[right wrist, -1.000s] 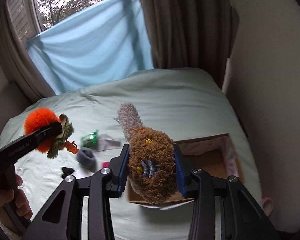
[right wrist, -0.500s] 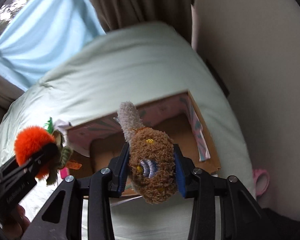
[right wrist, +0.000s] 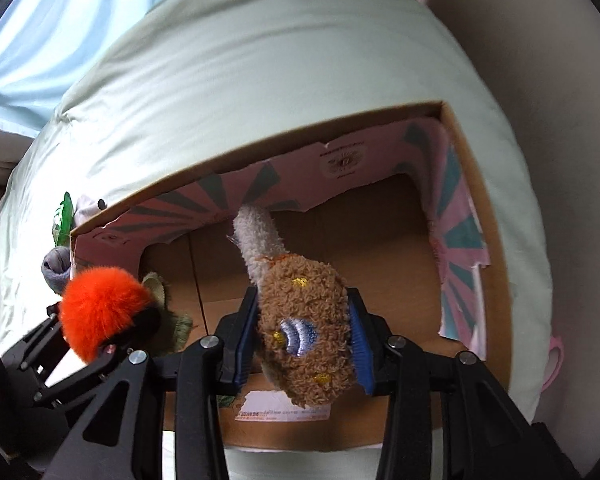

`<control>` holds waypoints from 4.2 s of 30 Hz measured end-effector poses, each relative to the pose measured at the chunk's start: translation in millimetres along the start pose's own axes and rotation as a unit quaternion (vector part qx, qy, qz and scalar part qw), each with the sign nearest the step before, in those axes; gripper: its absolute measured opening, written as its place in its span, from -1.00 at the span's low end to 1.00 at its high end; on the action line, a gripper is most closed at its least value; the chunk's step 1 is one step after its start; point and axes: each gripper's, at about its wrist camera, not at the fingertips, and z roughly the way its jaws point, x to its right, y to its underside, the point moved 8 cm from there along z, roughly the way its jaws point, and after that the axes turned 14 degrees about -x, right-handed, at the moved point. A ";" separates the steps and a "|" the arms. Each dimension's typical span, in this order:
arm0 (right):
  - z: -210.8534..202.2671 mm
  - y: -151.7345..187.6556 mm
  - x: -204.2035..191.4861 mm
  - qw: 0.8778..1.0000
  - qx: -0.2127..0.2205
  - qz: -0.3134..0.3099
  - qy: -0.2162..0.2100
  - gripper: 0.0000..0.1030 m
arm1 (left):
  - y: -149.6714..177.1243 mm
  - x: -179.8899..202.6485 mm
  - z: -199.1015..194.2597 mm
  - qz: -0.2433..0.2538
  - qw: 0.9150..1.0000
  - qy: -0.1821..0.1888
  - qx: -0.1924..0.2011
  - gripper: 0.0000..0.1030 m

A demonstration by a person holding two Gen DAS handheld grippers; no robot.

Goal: Organize soft objects
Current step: 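Carry the pompom with the left tool while the right tool carries the plush toy to the box, then open both tools to drop the pompom and plush toy into the box, then move both tools back toward the black gloves and white cloths, then grasp the black gloves with the left tool while the right tool grasps the white cloths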

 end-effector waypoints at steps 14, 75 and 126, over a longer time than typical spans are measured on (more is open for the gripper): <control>-14.3 -5.7 25.0 0.999 0.017 0.016 -0.027 1.00 | 5.5 6.4 -14.7 0.014 1.000 0.000 0.003 0.99; -185.2 241.8 -351.1 0.939 0.301 -0.168 0.006 1.00 | 279.0 -383.1 -284.6 -0.096 0.959 -0.030 0.267 0.99; 192.3 106.0 -399.8 0.937 0.185 -0.286 0.078 -0.01 | 122.8 -429.1 69.6 0.081 0.985 -0.007 0.150 -0.20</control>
